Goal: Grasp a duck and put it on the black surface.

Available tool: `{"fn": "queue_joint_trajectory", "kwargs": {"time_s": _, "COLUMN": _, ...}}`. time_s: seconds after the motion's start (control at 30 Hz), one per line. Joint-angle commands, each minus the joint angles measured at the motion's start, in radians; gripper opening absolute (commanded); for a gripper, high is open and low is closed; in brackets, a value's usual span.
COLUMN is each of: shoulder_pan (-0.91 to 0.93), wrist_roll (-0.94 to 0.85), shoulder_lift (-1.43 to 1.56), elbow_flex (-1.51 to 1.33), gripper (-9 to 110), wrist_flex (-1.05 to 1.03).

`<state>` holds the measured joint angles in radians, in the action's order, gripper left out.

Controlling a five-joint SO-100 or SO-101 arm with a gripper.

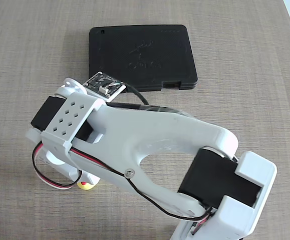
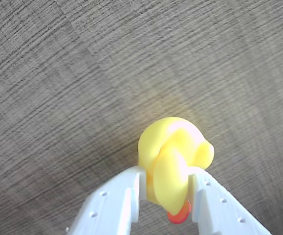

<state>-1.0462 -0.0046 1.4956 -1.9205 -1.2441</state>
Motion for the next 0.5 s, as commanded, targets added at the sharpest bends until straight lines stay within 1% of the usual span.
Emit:
{"fn": "queue_joint_trajectory", "kwargs": {"time_s": 0.0, "shoulder_pan": 0.11, "wrist_roll": -0.006, "shoulder_lift": 0.264, "elbow_flex": 0.034, "gripper": 3, "wrist_flex": -0.077}}
{"fn": "queue_joint_trajectory", "kwargs": {"time_s": 0.13, "shoulder_pan": 0.354, "wrist_roll": -0.006, "shoulder_lift": 0.408, "elbow_flex": 0.132, "gripper": 3, "wrist_flex": -0.153}}
{"fn": "queue_joint_trajectory", "kwargs": {"time_s": 0.2, "shoulder_pan": 0.483, "wrist_roll": -0.006, "shoulder_lift": 0.414, "elbow_flex": 0.202, "gripper": 3, "wrist_flex": -0.16}}
{"fn": "queue_joint_trajectory", "kwargs": {"time_s": 0.3, "shoulder_pan": 0.618, "wrist_roll": -0.006, "shoulder_lift": 0.342, "elbow_flex": 0.295, "gripper": 3, "wrist_flex": -0.158}}
{"fn": "queue_joint_trajectory", "kwargs": {"time_s": 0.47, "shoulder_pan": 0.664, "wrist_roll": 0.006, "shoulder_lift": 0.083, "elbow_flex": 0.416, "gripper": 3, "wrist_flex": -0.126}}
